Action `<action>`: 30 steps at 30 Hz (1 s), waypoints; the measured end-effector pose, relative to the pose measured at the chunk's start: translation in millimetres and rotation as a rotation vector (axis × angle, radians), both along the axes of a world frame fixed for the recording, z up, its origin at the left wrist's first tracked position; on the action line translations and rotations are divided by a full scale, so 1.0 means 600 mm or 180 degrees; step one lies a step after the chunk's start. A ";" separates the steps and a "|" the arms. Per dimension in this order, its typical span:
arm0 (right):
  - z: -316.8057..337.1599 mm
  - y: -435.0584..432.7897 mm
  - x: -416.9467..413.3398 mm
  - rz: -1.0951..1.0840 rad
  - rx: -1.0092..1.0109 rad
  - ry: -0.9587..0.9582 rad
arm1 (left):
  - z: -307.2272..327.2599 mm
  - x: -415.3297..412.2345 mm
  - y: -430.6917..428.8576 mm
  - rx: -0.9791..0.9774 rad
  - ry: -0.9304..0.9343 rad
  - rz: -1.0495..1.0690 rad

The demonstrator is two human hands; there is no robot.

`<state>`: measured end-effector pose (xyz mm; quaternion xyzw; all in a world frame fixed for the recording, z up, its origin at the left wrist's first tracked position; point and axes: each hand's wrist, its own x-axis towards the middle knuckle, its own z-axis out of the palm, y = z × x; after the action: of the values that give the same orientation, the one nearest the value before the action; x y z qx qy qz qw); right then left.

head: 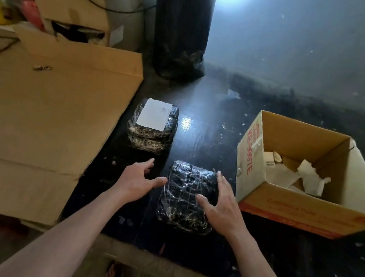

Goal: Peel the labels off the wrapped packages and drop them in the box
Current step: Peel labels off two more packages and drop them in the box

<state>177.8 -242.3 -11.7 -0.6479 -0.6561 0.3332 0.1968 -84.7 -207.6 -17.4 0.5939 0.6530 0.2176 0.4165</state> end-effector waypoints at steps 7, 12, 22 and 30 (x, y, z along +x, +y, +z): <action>0.051 0.151 -0.092 0.0333 -0.0032 -0.0517 | 0.054 -0.079 0.117 0.0711 0.0928 0.0131; 0.067 0.258 -0.181 0.0513 -0.0108 -0.0773 | 0.056 -0.142 0.203 0.0822 0.1085 -0.0064; 0.042 0.424 -0.282 0.0553 -0.0215 -0.1247 | -0.007 -0.194 0.323 0.0377 0.0691 -0.0390; -0.003 0.485 -0.306 0.0036 0.0040 -0.1091 | -0.074 -0.182 0.335 0.0084 0.0017 -0.0373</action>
<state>-5.6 48.5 -13.2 -0.6903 -0.6857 0.2149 0.0843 -193.6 -6.8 -61.7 0.6371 0.6154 0.1998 0.4189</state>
